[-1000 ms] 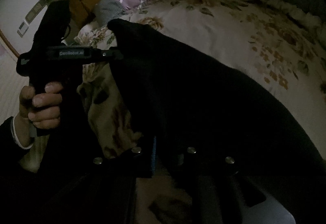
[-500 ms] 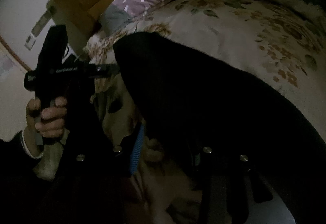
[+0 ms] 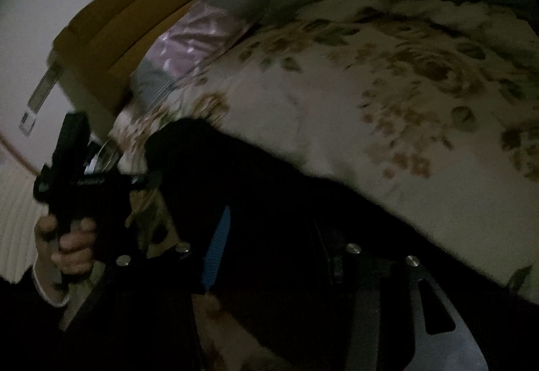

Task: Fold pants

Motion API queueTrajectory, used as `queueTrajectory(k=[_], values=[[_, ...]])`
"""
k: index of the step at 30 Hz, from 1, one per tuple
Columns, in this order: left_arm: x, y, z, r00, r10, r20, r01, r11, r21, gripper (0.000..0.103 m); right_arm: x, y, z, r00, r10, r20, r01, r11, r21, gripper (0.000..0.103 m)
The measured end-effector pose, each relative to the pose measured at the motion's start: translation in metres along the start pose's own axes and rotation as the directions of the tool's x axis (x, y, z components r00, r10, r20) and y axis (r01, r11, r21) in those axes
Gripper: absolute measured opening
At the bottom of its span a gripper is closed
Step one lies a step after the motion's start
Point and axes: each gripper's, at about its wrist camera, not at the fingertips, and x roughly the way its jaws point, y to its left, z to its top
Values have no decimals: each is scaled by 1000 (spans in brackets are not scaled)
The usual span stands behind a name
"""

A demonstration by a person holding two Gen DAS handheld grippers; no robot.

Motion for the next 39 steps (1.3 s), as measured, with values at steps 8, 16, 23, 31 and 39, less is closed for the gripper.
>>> queueTrajectory(k=[8, 16, 23, 31, 39], values=[[16, 21, 14, 999, 41, -17, -42, 998, -50, 72, 38, -35, 40, 997, -59, -49, 60, 998, 29, 49], [36, 17, 13, 998, 69, -6, -69, 998, 1, 71, 91, -48, 27, 966, -86, -244, 77, 996, -48, 49], [48, 3, 18, 995, 78, 60, -81, 995, 60, 34, 91, -45, 23, 965, -24, -262, 13, 999, -42, 31], [6, -23, 29, 976, 20, 217, -57, 984, 166, 19, 48, -32, 46, 990, -118, -72, 111, 990, -92, 12], [41, -11, 25, 984, 99, 151, -129, 971, 203, 20, 81, -32, 43, 971, -222, -86, 214, 973, -93, 12]])
